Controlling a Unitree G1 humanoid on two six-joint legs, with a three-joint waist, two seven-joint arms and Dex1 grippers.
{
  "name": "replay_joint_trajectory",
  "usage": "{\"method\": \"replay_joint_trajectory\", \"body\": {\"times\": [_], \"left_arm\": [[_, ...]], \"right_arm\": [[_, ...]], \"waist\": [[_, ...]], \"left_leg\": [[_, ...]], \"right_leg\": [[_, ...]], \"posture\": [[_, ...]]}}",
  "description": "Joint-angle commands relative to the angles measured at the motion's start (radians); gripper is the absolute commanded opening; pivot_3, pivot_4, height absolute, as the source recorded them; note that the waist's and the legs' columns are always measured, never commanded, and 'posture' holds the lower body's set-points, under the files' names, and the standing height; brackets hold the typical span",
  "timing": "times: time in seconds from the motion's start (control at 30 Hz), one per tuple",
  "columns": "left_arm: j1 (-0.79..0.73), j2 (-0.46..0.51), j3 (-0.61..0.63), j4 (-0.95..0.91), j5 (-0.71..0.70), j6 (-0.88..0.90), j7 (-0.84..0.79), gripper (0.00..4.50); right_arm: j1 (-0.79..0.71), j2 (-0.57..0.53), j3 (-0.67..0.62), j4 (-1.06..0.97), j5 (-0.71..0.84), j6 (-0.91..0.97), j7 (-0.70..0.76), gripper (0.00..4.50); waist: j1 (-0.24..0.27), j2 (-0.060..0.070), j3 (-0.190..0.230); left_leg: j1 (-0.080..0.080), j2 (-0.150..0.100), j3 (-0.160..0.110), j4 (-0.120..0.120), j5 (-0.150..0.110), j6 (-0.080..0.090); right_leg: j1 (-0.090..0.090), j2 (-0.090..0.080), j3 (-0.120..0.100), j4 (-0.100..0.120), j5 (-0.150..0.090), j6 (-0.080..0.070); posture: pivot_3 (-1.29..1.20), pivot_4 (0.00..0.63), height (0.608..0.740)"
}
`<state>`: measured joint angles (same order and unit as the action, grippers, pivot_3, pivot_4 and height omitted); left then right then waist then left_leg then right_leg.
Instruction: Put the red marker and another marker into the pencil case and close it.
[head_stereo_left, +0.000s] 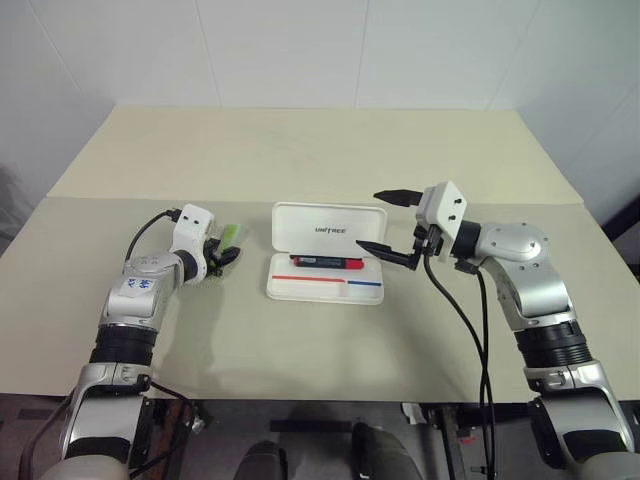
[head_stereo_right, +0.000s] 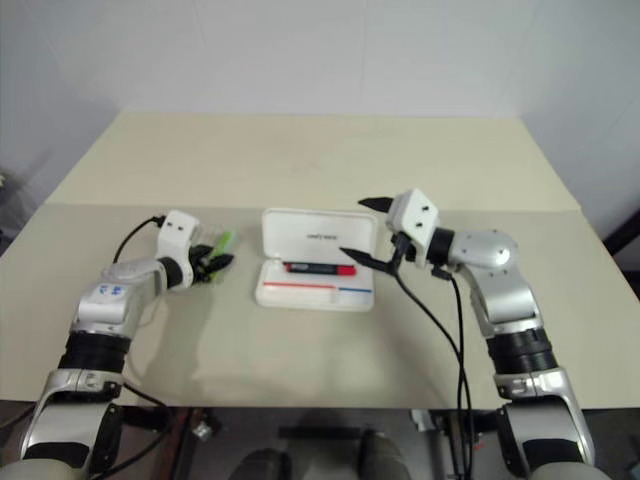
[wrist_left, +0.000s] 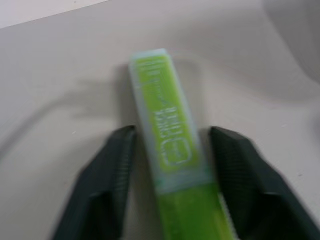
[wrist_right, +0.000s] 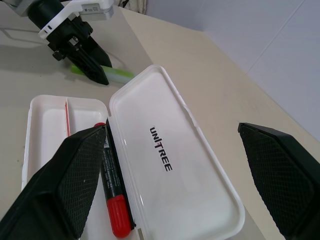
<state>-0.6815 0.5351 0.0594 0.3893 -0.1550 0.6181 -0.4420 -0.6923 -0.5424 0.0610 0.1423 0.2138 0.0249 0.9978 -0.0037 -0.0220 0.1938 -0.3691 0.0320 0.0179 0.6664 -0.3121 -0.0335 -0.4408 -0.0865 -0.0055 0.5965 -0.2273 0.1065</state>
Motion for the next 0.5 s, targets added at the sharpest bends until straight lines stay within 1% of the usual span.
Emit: {"method": "replay_joint_trajectory", "body": {"times": [0.03,0.2,0.3,0.37,0.5], "left_arm": [[-0.010,0.010,0.003,0.028,0.027,-0.008,0.014,1.09],[-0.023,0.022,0.016,0.023,0.030,-0.028,0.016,1.09],[-0.026,0.045,0.030,-0.026,0.018,-0.054,-0.010,1.09],[-0.026,0.069,0.034,-0.062,0.005,-0.105,-0.059,1.09],[-0.043,0.130,0.029,-0.112,-0.031,-0.192,-0.207,1.09]], "right_arm": [[-0.017,-0.023,-0.045,-0.012,0.018,-0.012,-0.008,4.50],[-0.017,-0.043,-0.059,0.002,0.026,-0.009,0.000,4.50],[0.000,-0.061,-0.091,-0.006,0.061,0.010,0.018,4.50],[0.017,-0.075,-0.103,-0.005,0.076,0.016,0.031,4.50],[0.063,-0.083,-0.148,0.008,0.122,0.001,0.051,4.50]], "waist": [[0.000,0.000,0.000],[0.000,0.000,0.000],[-0.002,0.000,0.000],[-0.001,0.000,0.000],[0.001,0.000,0.000]], "left_leg": [[0.000,0.000,0.000,0.000,0.000,0.000],[0.001,0.000,0.000,0.000,0.001,-0.001],[0.000,0.000,0.000,0.000,0.001,-0.001],[-0.001,0.000,0.000,-0.002,0.001,-0.001],[-0.002,0.000,0.000,-0.003,0.000,0.000]], "right_leg": [[0.000,0.000,0.000,0.000,0.000,0.000],[0.000,0.000,0.000,0.000,0.001,-0.001],[0.000,0.000,0.000,0.000,0.001,-0.001],[0.000,0.001,0.000,0.002,0.001,-0.001],[-0.001,0.000,0.000,-0.002,0.001,0.000]], "posture": [[0.00,0.150,0.740],[0.00,0.150,0.740],[0.00,0.150,0.740],[0.00,0.150,0.740],[0.00,0.150,0.740]]}}
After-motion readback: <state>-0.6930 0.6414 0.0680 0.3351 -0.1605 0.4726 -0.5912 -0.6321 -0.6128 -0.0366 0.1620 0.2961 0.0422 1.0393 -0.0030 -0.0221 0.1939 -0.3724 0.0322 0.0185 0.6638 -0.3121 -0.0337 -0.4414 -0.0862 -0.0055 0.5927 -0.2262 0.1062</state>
